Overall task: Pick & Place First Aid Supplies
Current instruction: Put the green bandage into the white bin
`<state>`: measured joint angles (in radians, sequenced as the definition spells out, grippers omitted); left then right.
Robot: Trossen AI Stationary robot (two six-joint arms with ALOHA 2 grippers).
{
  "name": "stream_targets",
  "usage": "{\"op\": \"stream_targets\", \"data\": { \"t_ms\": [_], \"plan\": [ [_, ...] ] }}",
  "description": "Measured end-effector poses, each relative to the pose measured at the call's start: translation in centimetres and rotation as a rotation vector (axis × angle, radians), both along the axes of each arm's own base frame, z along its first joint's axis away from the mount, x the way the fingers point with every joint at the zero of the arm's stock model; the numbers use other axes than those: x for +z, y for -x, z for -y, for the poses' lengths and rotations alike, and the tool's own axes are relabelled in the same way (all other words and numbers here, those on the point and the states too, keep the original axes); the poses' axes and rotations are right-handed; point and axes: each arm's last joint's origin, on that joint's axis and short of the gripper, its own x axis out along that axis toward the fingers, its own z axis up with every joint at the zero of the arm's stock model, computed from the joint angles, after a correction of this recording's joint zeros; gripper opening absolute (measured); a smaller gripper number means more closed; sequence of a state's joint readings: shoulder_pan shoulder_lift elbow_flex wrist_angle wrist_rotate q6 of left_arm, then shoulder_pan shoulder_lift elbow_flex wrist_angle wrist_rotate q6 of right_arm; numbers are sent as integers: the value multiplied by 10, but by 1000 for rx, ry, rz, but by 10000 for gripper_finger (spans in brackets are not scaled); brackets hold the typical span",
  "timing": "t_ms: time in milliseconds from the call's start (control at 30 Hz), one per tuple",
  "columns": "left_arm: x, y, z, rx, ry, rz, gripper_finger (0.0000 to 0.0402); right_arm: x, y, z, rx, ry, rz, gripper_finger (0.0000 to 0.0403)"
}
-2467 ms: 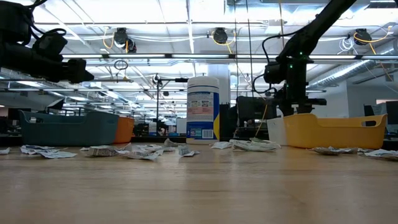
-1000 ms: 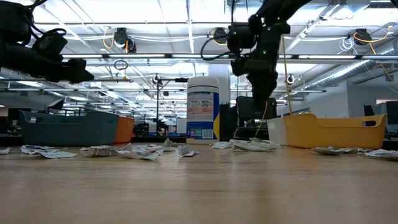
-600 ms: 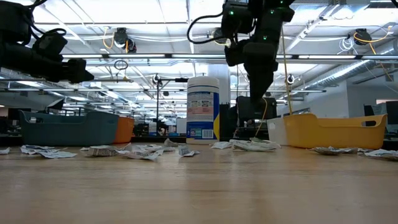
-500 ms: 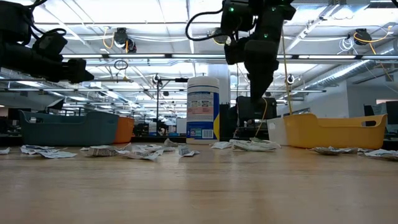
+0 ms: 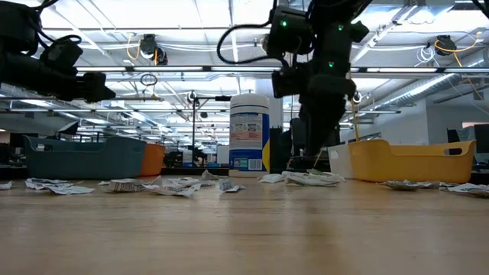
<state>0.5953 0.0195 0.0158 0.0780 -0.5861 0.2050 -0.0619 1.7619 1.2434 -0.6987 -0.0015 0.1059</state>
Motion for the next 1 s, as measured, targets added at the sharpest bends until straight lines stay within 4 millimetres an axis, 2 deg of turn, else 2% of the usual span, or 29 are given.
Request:
{"op": "stream_targets", "data": {
  "t_ms": [300,500,700,867,1000],
  "plan": [
    [0,0,0,0,0,0,308,-28,-14,2,42,11,-10,160],
    [0,0,0,0,0,0,308,-41,-17,3,42,7,-38,110],
    [0,0,0,0,0,0,308,-41,-18,1,86,-34,-29,12],
    [0,0,0,0,0,0,308,-39,-18,2,56,-39,-25,6],
    [0,0,0,0,0,0,308,-23,-18,7,-9,-52,10,4]
  ]
}}
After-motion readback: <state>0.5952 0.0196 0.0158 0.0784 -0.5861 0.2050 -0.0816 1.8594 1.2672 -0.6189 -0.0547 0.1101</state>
